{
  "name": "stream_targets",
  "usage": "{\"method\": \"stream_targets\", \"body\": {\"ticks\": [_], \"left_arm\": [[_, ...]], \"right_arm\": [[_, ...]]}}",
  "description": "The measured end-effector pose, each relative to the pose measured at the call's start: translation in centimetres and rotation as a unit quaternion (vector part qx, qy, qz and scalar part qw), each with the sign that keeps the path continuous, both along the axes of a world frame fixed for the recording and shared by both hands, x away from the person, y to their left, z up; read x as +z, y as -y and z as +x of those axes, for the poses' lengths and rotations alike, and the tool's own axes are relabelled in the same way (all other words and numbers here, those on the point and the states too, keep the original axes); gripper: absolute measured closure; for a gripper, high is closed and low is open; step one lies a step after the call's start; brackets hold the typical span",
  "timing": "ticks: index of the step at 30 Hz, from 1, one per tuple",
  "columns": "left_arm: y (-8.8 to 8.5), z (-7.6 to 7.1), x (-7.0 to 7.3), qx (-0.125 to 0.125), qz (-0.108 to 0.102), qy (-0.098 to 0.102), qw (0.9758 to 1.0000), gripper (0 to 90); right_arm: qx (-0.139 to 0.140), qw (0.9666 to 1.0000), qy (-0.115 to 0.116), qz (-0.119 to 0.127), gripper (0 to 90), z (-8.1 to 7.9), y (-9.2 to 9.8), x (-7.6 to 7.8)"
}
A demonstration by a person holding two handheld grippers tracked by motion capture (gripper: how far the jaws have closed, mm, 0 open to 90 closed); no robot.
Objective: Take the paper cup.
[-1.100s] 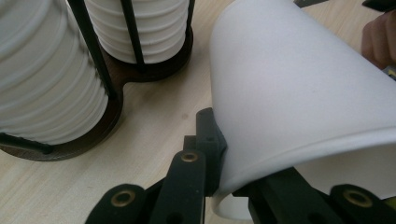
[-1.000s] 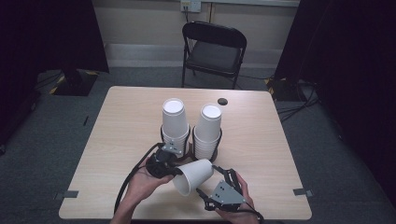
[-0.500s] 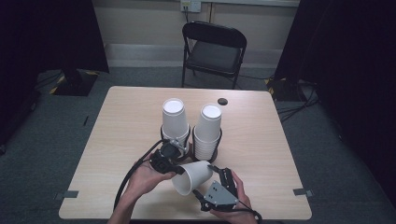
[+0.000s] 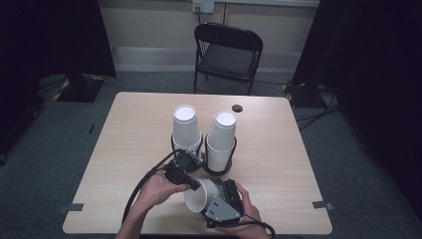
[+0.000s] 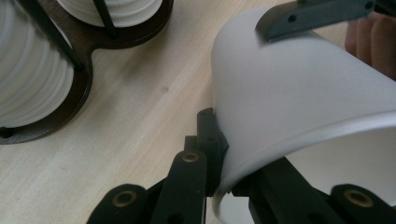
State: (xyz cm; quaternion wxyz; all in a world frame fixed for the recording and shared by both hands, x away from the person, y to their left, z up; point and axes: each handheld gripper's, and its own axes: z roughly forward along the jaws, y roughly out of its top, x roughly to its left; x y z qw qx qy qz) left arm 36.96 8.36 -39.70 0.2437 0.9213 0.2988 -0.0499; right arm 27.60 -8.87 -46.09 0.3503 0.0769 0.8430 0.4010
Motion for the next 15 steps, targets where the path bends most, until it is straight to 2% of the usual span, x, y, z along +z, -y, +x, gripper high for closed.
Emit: {"method": "stream_targets", "body": {"ticks": [3, 7, 12, 15], "left_arm": [[-0.16, 0.18, 0.00, 0.003, -0.004, -0.008, 1.0000, 86.5], [-0.04, 0.12, 0.01, 0.006, -0.003, -0.008, 0.9999, 86.4], [0.62, 0.27, -0.38, -0.003, 0.009, -0.023, 0.9997, 86.4], [0.57, 0.33, -0.58, 0.002, 0.005, -0.025, 0.9997, 86.3]], "right_arm": [[-0.002, 1.0000, -0.004, -0.001, 7.9, 0.18, -0.14, 0.07], [-0.002, 1.0000, -0.005, 0.002, 8.0, 0.04, -0.20, 0.20], [0.012, 0.9999, 0.001, -0.001, 8.2, -0.22, -0.63, 0.16], [0.015, 0.9999, 0.004, -0.001, 8.2, -0.21, -0.84, 0.12]]}}
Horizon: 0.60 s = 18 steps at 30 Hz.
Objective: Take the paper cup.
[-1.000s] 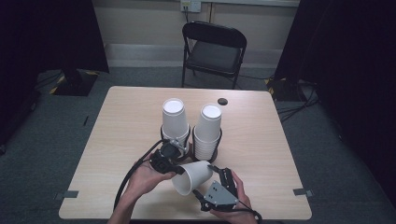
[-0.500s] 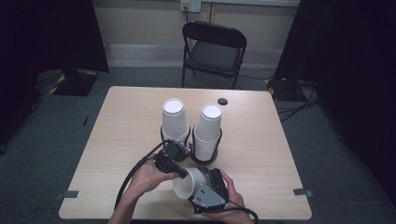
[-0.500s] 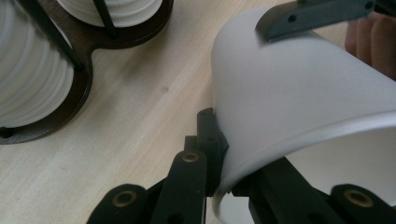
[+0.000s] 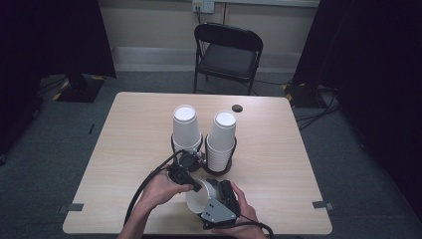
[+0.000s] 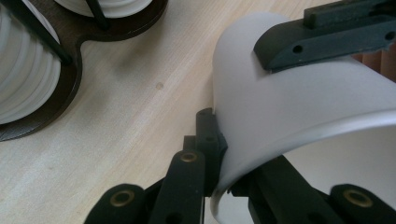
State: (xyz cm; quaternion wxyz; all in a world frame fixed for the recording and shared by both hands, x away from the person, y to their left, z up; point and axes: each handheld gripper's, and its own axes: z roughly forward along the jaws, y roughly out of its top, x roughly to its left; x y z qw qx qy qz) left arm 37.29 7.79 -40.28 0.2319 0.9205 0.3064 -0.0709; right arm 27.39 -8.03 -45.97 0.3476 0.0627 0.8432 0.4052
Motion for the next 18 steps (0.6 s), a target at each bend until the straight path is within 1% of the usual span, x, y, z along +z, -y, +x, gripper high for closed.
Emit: {"method": "stream_targets", "body": {"ticks": [1, 3, 4, 5, 6, 7, 8, 9, 10, 11, 13, 15, 17, 18], "left_arm": [[0.0, 0.0, -0.1, 0.001, 0.000, -0.002, 1.0000, 86.2], [0.1, 0.1, -0.3, 0.004, 0.001, -0.003, 1.0000, 86.9], [0.1, 0.1, -0.4, 0.002, 0.000, -0.005, 1.0000, 86.5], [-0.1, -0.1, -0.1, 0.001, 0.000, 0.001, 1.0000, 86.6], [-0.2, -0.4, 0.1, 0.008, -0.007, 0.007, 0.9999, 86.9], [-0.3, -0.7, 0.5, 0.014, -0.010, 0.016, 0.9997, 86.9], [-0.3, -0.8, 0.6, 0.012, -0.006, 0.021, 0.9997, 87.0], [-0.3, -0.9, 0.7, 0.019, -0.004, 0.026, 0.9995, 87.2], [-0.2, -0.8, 0.6, 0.021, -0.001, 0.028, 0.9994, 87.1], [-0.2, -0.8, 0.6, 0.022, 0.000, 0.025, 0.9994, 87.1], [-0.3, -0.6, 0.3, 0.021, -0.008, 0.019, 0.9996, 86.7], [-0.3, -0.6, 0.3, 0.020, -0.012, 0.020, 0.9995, 86.6], [-0.4, -0.5, 0.1, 0.022, -0.024, 0.024, 0.9992, 86.3], [-0.6, -0.5, 0.1, 0.025, -0.034, 0.026, 0.9988, 86.0]], "right_arm": [[0.001, 1.0000, -0.003, 0.000, 8.3, 0.0, 0.0, 0.0], [0.009, 0.9999, 0.002, 0.009, 8.6, -0.1, -0.1, 0.1], [0.009, 0.9999, 0.002, 0.008, 8.3, -0.2, -0.2, 0.2], [0.010, 0.9999, 0.003, 0.005, 8.2, -0.3, -0.4, 0.3], [0.011, 0.9999, 0.005, 0.008, 8.3, -0.4, -0.4, 0.4], [0.012, 0.9998, 0.007, 0.015, 8.4, -0.4, -0.3, 0.5], [0.014, 0.9995, 0.008, 0.026, 8.6, -0.4, -0.2, 0.7], [0.017, 0.9995, 0.006, 0.028, 8.6, -0.4, -0.2, 0.8], [0.016, 0.9995, 0.005, 0.027, 8.7, -0.3, -0.2, 0.8], [0.013, 0.9996, 0.008, 0.022, 8.7, -0.3, -0.3, 0.8], [0.012, 0.9997, 0.009, 0.020, 8.9, -0.3, -0.4, 0.8], [0.011, 0.9996, 0.006, 0.023, 9.2, -0.3, -0.3, 0.7], [0.010, 0.9996, 0.005, 0.026, 9.3, -0.3, -0.2, 0.6], [0.008, 0.9996, 0.005, 0.027, 9.5, -0.2, -0.2, 0.6]]}}
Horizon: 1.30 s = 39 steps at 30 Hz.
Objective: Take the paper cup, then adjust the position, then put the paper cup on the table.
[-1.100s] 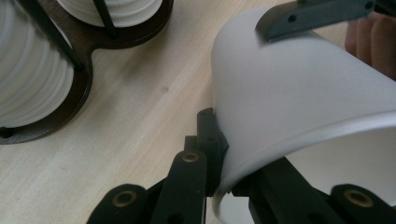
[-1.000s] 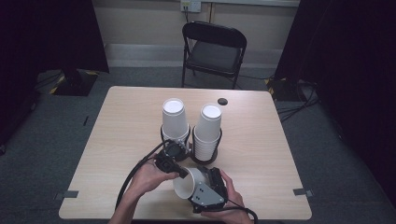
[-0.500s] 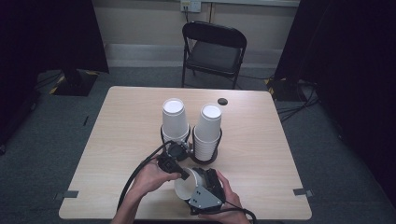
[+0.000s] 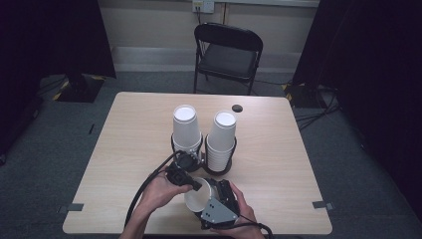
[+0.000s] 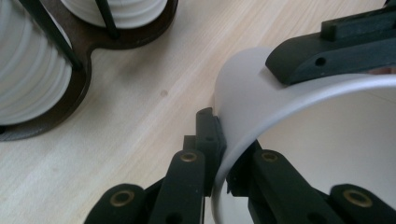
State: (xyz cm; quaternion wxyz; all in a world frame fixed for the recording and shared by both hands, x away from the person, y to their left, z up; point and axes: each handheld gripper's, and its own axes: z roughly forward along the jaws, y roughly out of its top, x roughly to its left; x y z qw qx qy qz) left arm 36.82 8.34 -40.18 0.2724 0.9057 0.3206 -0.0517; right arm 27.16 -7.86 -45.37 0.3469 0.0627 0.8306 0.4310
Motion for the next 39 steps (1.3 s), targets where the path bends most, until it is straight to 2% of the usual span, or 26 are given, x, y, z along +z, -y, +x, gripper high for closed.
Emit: {"method": "stream_targets", "body": {"ticks": [2, 7, 10, 13, 17, 23, 25, 28, 33, 36, 39], "left_arm": [[-0.1, 0.1, -0.1, 0.007, -0.016, -0.002, 0.9998, 85.8], [-0.8, 0.1, -0.2, 0.016, -0.048, 0.010, 0.9986, 82.7], [-1.1, -0.1, -0.3, 0.031, -0.076, 0.023, 0.9964, 77.0], [-1.4, -0.2, -0.5, 0.037, -0.091, 0.029, 0.9947, 72.7], [-1.4, -0.3, -0.5, 0.043, -0.103, 0.042, 0.9929, 63.9], [-1.5, -0.8, -0.6, 0.058, -0.116, 0.086, 0.9878, 53.9], [-1.6, -0.9, -0.8, 0.052, -0.124, 0.090, 0.9868, 49.5], [-1.5, -1.0, -1.0, 0.055, -0.120, 0.105, 0.9856, 43.5], [-1.6, -1.3, -1.0, 0.064, -0.130, 0.130, 0.9808, 34.6], [-1.8, -1.3, -1.2, 0.068, -0.139, 0.139, 0.9782, 29.0], [-2.0, -1.3, -1.6, 0.059, -0.153, 0.142, 0.9762, 23.5]], "right_arm": [[-0.004, 1.0000, -0.003, 0.006, 9.7, 0.1, 0.1, 0.0], [-0.011, 0.9996, -0.016, 0.020, 9.9, 0.5, 0.4, 0.1], [-0.017, 0.9991, -0.027, 0.029, 10.0, 0.7, 0.6, -0.1], [-0.024, 0.9982, -0.039, 0.039, 10.1, 0.7, 0.8, -0.1], [-0.030, 0.9972, -0.048, 0.049, 10.1, 1.0, 1.1, 0.0], [-0.040, 0.9946, -0.068, 0.068, 10.2, 1.2, 1.7, 0.1], [-0.045, 0.9934, -0.075, 0.074, 10.2, 1.2, 1.9, -0.1], [-0.051, 0.9922, -0.083, 0.077, 10.2, 1.3, 2.2, -0.2], [-0.060, 0.9896, -0.093, 0.091, 10.2, 1.5, 2.7, -0.4], [-0.070, 0.9881, -0.098, 0.096, 10.2, 1.6, 3.0, -0.5], [-0.078, 0.9857, -0.104, 0.107, 10.2, 1.9, 3.3, -0.7]]}}
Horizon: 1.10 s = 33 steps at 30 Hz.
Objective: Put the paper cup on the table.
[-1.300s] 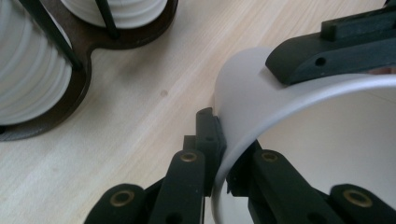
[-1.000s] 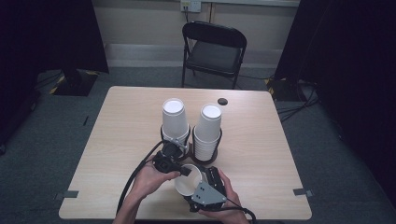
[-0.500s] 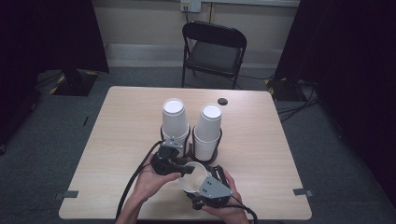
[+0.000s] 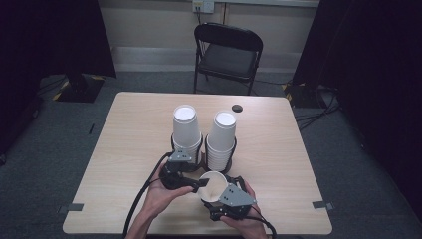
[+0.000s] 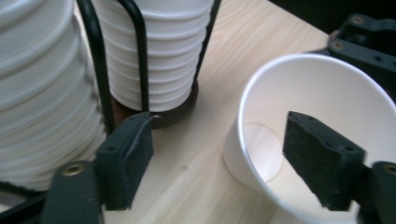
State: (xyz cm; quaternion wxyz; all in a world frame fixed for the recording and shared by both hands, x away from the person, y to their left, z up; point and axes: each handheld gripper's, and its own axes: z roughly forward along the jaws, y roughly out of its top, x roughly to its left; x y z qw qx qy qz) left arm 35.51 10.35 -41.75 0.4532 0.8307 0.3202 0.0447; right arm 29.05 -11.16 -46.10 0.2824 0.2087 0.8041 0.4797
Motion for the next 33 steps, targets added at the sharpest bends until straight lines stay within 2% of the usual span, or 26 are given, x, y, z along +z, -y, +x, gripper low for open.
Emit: {"method": "stream_targets", "body": {"ticks": [4, 10, 14, 16, 18, 21, 24, 26, 30, 33], "left_arm": [[-0.3, -0.1, -0.1, 0.003, -0.007, 0.016, 0.9998, 23.4], [-1.1, -0.8, 0.2, 0.014, -0.042, 0.045, 0.9980, 22.6], [-1.7, -1.2, -0.3, 0.036, -0.037, 0.056, 0.9971, 22.6], [-1.9, -1.2, -0.6, 0.039, -0.046, 0.052, 0.9968, 22.5], [-2.0, -1.6, -1.0, 0.045, -0.051, 0.067, 0.9954, 22.6], [-2.2, -1.9, -1.5, 0.044, -0.050, 0.074, 0.9950, 22.6], [-2.6, -2.2, -2.1, 0.057, -0.042, 0.094, 0.9930, 22.6], [-2.9, -2.4, -2.5, 0.072, -0.045, 0.103, 0.9910, 22.8], [-3.5, -2.6, -3.2, 0.089, -0.050, 0.109, 0.9888, 23.3], [-4.0, -2.8, -3.7, 0.100, -0.049, 0.122, 0.9862, 23.3]], "right_arm": [[-0.008, 0.9999, -0.004, 0.008, 10.2, 0.3, 0.4, -0.1], [-0.020, 0.9997, -0.009, 0.012, 10.1, 0.4, 0.8, -0.1], [-0.028, 0.9993, -0.014, 0.020, 10.1, 0.5, 1.2, -0.2], [-0.032, 0.9992, -0.015, 0.021, 10.1, 0.5, 1.4, -0.2], [-0.036, 0.9988, -0.020, 0.025, 10.0, 0.6, 1.6, -0.1], [-0.045, 0.9980, -0.027, 0.036, 10.0, 0.6, 2.0, -0.2], [-0.050, 0.9973, -0.032, 0.042, 10.0, 0.6, 2.4, -0.3], [-0.056, 0.9967, -0.036, 0.046, 10.0, 0.7, 2.7, -0.3], [-0.066, 0.9959, -0.035, 0.051, 10.1, 1.0, 3.2, -0.2], [-0.073, 0.9949, -0.038, 0.058, 10.1, 1.1, 3.6, -0.2]]}}
